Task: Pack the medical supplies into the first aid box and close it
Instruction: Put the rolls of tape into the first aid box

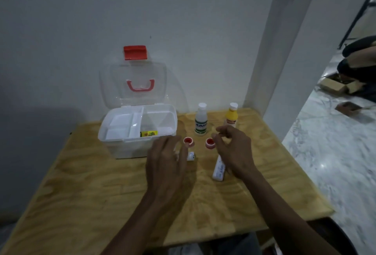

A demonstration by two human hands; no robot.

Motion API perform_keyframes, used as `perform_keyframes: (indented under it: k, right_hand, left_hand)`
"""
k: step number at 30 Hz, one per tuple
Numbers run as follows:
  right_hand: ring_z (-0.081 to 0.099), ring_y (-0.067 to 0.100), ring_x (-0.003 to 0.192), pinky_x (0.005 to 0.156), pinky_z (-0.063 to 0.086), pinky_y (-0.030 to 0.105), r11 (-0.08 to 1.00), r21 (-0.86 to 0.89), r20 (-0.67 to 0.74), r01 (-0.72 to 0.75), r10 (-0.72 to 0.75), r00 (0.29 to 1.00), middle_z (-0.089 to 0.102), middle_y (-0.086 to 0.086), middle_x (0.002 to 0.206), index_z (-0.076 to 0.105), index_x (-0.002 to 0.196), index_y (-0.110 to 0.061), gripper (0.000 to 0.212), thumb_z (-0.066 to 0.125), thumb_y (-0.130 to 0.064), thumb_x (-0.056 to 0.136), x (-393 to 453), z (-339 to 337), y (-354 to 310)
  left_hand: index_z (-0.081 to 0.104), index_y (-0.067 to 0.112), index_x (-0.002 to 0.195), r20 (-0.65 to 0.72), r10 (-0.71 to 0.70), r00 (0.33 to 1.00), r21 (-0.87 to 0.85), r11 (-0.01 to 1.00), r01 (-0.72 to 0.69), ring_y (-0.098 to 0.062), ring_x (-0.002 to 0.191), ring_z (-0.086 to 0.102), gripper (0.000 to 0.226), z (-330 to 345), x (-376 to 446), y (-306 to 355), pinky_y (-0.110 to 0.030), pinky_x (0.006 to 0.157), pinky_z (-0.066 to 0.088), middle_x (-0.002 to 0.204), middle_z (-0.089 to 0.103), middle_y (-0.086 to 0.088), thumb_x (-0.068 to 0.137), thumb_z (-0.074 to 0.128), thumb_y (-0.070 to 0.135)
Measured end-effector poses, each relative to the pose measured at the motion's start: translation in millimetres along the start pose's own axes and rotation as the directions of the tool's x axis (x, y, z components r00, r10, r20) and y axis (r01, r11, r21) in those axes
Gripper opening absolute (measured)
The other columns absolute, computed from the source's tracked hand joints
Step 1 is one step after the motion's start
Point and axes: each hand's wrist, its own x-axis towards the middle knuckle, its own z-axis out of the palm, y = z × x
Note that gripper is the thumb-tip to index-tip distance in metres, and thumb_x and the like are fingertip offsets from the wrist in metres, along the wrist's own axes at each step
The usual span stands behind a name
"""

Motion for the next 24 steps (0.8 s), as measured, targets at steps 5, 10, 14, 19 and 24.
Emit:
perform_keyframes:
  k: [5, 10, 14, 19, 24]
  right_hand:
    - [0.056, 0.022, 0.109, 0.096, 0.038, 0.044, 0.955, -0.295, -0.011, -0.039, 0.037, 0.999, 0.072, -0.003, 0.1, 0.073, 0.103, -0.031, 0.028, 0.066, -0.048, 0.082, -5, 19, 10]
    - [0.052, 0.018, 0.112, 0.099, 0.02, 0.044, 0.913, -0.407, -0.003, -0.02, 0.021, 1.0, 0.073, -0.009, 0.09, 0.074, 0.097, -0.035, 0.026, 0.058, -0.052, 0.086, -5, 23, 11]
    - [0.053, 0.013, 0.109, 0.102, 0.018, 0.043, 0.91, -0.413, 0.016, -0.031, 0.041, 0.999, 0.074, -0.012, 0.089, 0.074, 0.099, -0.038, 0.026, 0.056, -0.053, 0.086, -7, 27, 16]
    - [0.054, 0.013, 0.109, 0.104, 0.018, 0.042, 0.913, -0.405, 0.031, -0.042, 0.06, 0.998, 0.074, -0.011, 0.093, 0.074, 0.101, -0.036, 0.026, 0.058, -0.052, 0.088, -6, 26, 15]
    - [0.055, 0.012, 0.108, 0.103, 0.018, 0.041, 0.916, -0.399, 0.029, -0.041, 0.058, 0.998, 0.074, -0.01, 0.093, 0.074, 0.099, -0.036, 0.024, 0.059, -0.05, 0.088, -6, 26, 16]
  left_hand:
    - [0.064, 0.018, 0.112, 0.156, -0.168, 0.973, 0.155, 0.977, 0.144, -0.021, 0.105, 0.056, 0.027, 49, 0, 15, -0.037, 0.088, 0.049, 0.112, 0.065, -0.002, 0.095, 0.049, 0.031]
    - [0.062, 0.019, 0.103, 0.144, -0.244, 0.959, 0.23, 0.951, 0.207, -0.022, 0.097, 0.059, 0.02, 72, 5, 13, -0.04, 0.083, 0.052, 0.102, 0.064, -0.001, 0.092, 0.05, 0.029]
    - [0.065, 0.018, 0.098, 0.134, -0.243, 0.961, 0.27, 0.942, 0.201, -0.024, 0.094, 0.059, 0.019, 80, 5, 12, -0.041, 0.084, 0.05, 0.098, 0.065, -0.003, 0.091, 0.05, 0.027]
    - [0.069, 0.016, 0.092, 0.115, -0.248, 0.962, 0.216, 0.951, 0.219, -0.025, 0.093, 0.061, 0.015, 80, 3, 10, -0.042, 0.082, 0.051, 0.095, 0.068, -0.005, 0.088, 0.057, 0.026]
    - [0.069, 0.017, 0.093, 0.095, -0.245, 0.965, 0.195, 0.955, 0.223, -0.027, 0.094, 0.06, 0.012, 79, 2, 13, -0.041, 0.084, 0.049, 0.095, 0.068, -0.005, 0.086, 0.063, 0.023]
